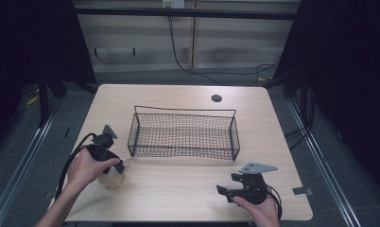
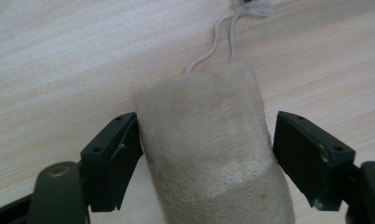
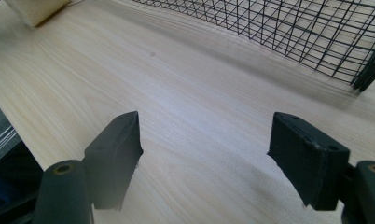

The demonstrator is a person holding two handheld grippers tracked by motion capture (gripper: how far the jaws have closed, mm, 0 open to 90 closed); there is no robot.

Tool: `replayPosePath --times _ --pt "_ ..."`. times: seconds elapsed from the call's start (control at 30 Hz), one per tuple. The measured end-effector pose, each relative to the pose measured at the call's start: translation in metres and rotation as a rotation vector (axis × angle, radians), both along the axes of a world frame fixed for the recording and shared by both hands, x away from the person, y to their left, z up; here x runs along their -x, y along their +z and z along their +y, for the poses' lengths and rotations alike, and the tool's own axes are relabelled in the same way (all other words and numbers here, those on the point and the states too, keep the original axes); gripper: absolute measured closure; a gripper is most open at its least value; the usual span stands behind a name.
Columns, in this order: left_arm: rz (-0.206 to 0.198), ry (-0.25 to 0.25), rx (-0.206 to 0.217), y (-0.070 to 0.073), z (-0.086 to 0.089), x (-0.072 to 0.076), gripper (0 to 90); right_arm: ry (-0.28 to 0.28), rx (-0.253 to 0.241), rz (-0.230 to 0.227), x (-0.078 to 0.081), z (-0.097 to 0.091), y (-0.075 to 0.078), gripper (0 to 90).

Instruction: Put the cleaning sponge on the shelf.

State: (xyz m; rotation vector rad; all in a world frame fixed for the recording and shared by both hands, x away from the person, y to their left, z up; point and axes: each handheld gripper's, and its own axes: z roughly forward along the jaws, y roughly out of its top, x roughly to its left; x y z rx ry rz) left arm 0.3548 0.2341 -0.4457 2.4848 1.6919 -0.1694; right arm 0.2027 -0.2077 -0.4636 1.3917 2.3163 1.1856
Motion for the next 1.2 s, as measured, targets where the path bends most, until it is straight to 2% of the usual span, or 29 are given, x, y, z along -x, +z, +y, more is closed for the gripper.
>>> replayPosePath --times 0.07,0.1,0.2,0.33,0.43,0.5,0.7,0.73,0.77,0.87,1.2 --pt "-0.005 0.007 -0.004 0.0 0.0 0.0 25.2 -0.001 -0.001 0.007 0.0 0.0 0.0 25.0" --pt "0.01 -0.001 -0.018 0.0 0.001 -0.001 25.3 0.001 -0.001 0.007 0.0 0.0 0.0 25.0" --pt "0.012 0.011 -0.024 0.0 0.001 0.0 25.6 0.003 -0.001 0.004 0.0 0.0 0.0 24.9" --pt "0.023 -0.019 -0.03 0.001 0.003 0.0 25.7 0.002 -0.001 0.007 0.0 0.0 -0.001 25.0" --pt "0.033 -0.026 -0.009 0.003 0.004 0.001 25.7 0.0 -0.001 0.01 0.0 0.0 -0.001 25.0" --pt "0.022 -0.018 0.025 0.007 0.009 0.001 25.8 0.0 -0.002 0.009 0.0 0.0 -0.001 25.0" --pt "0.02 -0.014 0.051 0.013 0.015 0.001 26.1 0.002 -0.002 0.01 0.0 0.0 -0.001 24.9" --pt "0.029 -0.024 0.049 0.015 0.017 0.001 26.1 0.001 -0.002 0.01 0.0 0.0 -0.001 25.0" --pt "0.027 -0.017 0.07 0.017 0.019 0.001 26.1 0.0 -0.001 0.01 0.0 0.0 -0.001 24.9" --pt "0.023 -0.038 0.055 0.02 0.021 0.0 26.1 -0.003 0.0 0.013 0.0 0.0 -0.001 24.9" --pt "0.005 -0.048 0.137 0.032 0.027 0.002 26.1 0.001 0.0 0.008 0.0 -0.001 -0.001 24.9"
